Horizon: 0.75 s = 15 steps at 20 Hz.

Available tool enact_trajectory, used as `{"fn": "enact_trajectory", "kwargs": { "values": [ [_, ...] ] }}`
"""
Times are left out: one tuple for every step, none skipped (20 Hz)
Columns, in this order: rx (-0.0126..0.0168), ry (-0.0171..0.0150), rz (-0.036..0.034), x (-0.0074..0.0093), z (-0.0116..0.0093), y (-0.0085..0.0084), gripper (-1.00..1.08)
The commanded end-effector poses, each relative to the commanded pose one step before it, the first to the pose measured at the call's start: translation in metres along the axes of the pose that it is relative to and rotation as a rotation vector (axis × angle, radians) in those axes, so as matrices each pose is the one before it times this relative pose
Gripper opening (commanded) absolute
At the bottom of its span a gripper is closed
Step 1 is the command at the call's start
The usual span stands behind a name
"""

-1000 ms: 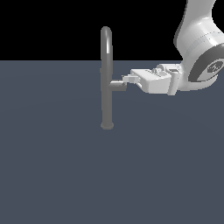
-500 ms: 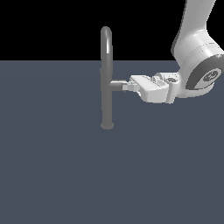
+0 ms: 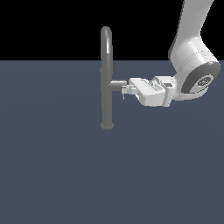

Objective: Turn on the faucet by rotating a designated handle.

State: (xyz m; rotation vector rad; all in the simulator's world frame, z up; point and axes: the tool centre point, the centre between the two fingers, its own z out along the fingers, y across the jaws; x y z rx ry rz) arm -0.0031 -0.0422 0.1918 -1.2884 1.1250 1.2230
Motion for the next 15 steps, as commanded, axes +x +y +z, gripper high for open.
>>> {"fn": "enact_trajectory", "kwargs": {
  "values": [
    [0.00014,-0.00033,-0.00050,-0.00025,-0.00013,-0.00003,-1.00],
    [0.00115,0.00025,0.00461,0.00431,-0.00001,-0.00138,-1.00],
    [0.00114,0.00025,0.00456,0.00427,0.00000,-0.00137,-1.00],
    [0.00114,0.00025,0.00456,0.00426,-0.00001,-0.00137,-1.00],
    [0.00113,0.00025,0.00451,0.00422,-0.00001,-0.00136,-1.00],
    [0.00113,0.00025,0.00451,0.00421,-0.00001,-0.00136,-1.00],
    [0.00112,0.00025,0.00449,0.00418,-0.00001,-0.00135,-1.00],
    [0.00111,0.00025,0.00444,0.00414,-0.00001,-0.00134,-1.00],
    [0.00110,0.00025,0.00441,0.00412,-0.00001,-0.00133,-1.00],
    [0.00110,0.00025,0.00441,0.00411,-0.00002,-0.00133,-1.00],
    [0.00109,0.00025,0.00436,0.00407,-0.00002,-0.00132,-1.00],
    [0.00108,0.00025,0.00434,0.00404,-0.00002,-0.00131,-1.00],
    [0.00107,0.00025,0.00431,0.00401,-0.00003,-0.00131,-1.00],
    [0.00106,0.00025,0.00426,0.00397,-0.00003,-0.00130,-1.00],
    [0.00000,0.00000,0.00000,0.00000,0.00000,0.00000,-1.00]
  ]
}}
